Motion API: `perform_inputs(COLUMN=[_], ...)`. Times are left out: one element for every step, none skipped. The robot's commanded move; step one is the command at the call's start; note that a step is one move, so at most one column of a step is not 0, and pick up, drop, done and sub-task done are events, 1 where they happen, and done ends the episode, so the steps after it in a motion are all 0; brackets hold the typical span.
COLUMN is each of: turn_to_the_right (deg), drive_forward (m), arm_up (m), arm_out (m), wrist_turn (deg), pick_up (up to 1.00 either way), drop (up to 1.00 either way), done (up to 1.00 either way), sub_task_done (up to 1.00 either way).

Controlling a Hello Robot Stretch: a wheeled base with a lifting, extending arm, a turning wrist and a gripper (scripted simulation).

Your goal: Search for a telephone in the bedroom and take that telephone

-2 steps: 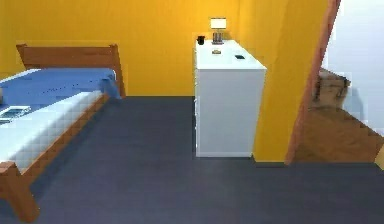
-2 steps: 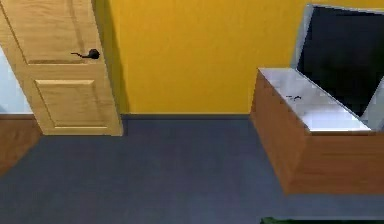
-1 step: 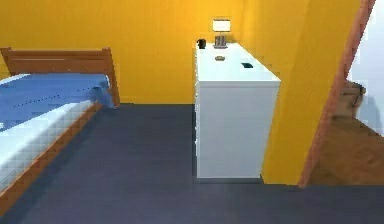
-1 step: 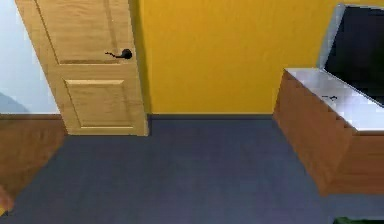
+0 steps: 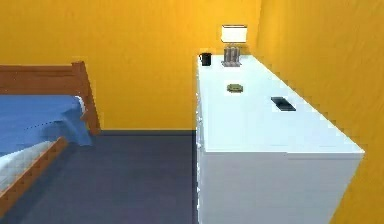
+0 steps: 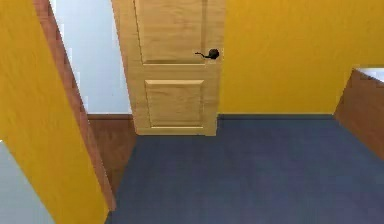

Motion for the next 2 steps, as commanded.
perform_inputs(turn_to_the_right=[-45.0,-18.0], drive_forward=[0.0,0.0], arm_up=[0.0,0.0], arm_out=[0.0,0.0], wrist_turn=[0.0,0.0], pick_up=[0.0,0.0], drop=[0.0,0.0], done=[0.0,0.0], sub_task_done=[0.0,0.0])
